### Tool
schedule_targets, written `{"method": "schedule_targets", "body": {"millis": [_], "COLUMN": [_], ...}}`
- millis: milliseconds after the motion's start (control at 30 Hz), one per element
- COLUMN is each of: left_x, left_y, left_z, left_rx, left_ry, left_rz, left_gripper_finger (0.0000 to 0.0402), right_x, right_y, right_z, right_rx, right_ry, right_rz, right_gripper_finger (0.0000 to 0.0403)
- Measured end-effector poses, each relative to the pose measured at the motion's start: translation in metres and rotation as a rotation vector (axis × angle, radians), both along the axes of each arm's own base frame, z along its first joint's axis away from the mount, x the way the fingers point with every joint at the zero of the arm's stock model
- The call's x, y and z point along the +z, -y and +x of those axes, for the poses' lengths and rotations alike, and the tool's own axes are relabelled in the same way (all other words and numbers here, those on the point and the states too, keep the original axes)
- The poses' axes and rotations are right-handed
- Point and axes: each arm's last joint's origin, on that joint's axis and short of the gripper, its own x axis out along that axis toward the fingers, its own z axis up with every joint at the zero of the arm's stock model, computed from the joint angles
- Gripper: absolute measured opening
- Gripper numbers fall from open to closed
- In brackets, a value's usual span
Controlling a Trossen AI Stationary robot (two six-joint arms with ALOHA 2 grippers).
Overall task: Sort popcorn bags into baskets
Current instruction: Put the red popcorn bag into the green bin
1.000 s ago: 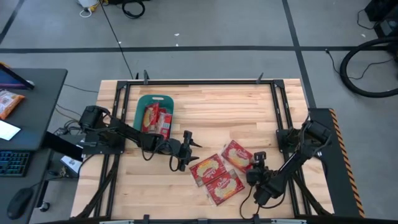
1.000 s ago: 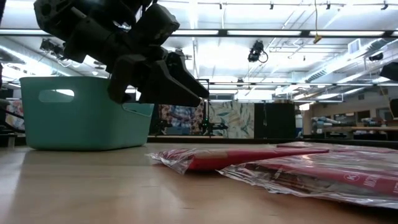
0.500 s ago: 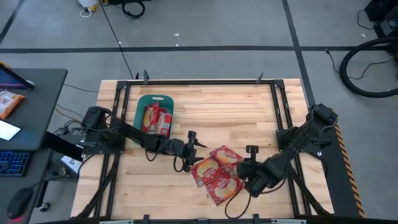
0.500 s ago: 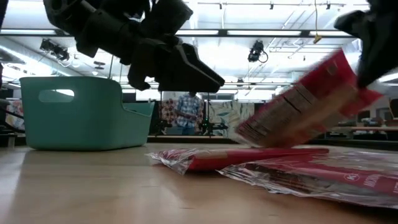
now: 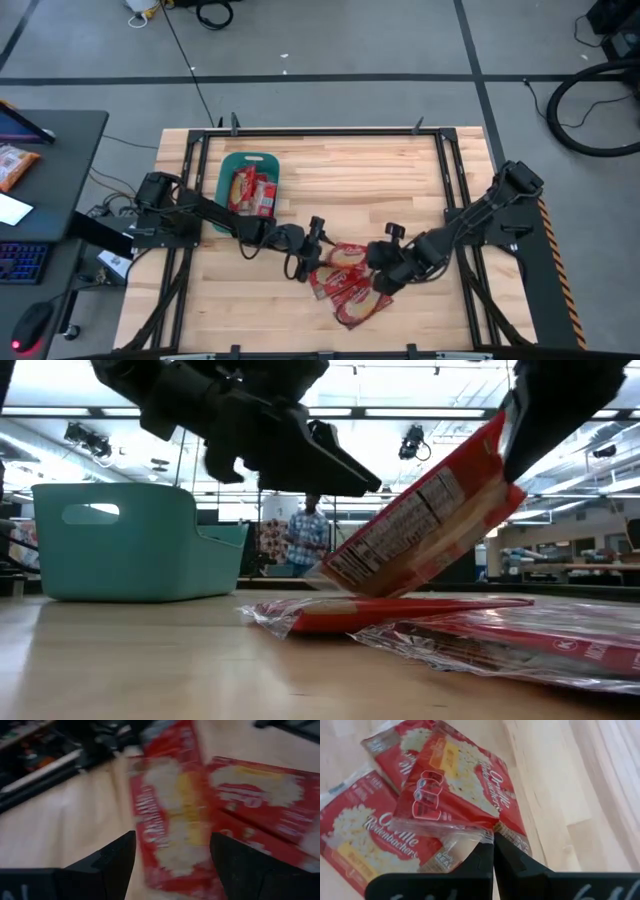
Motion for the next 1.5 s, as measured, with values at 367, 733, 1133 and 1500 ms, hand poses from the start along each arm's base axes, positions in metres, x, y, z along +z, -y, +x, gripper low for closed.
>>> {"method": "schedule_targets", "body": {"millis": [367,733,1133,1500], "left_x": [-0.001,-0.011,-0.011,0.036], "left_y": [0.014,0.009,0.011,0.001], "left_z": [-0.002,-0.004,-0.008,-0.039], "left_rx": [-0.050,0.196,0.131,0.196], "left_ry": [-0.004,-0.048,-0.100,-0.160], "left_rz": [-0.003,0.169,0.071,0.119], "left_gripper_finger": [0.0259,0.0206,0.0034,0.0041], "right_x": [0.008,0.017,0.020,0.047], "right_y": [0.014,0.011,0.008,0.023], "right_z": [0.013,0.027,0.030,0.018], "right_rx": [-0.100,-0.045,0.098,0.136], "right_ry": [0.083,0.193,0.208,0.172], "right_rz": [0.109,0.242,0.207,0.046], "right_gripper_finger": [0.0006,0.0006,0.0045,0.0076]}}
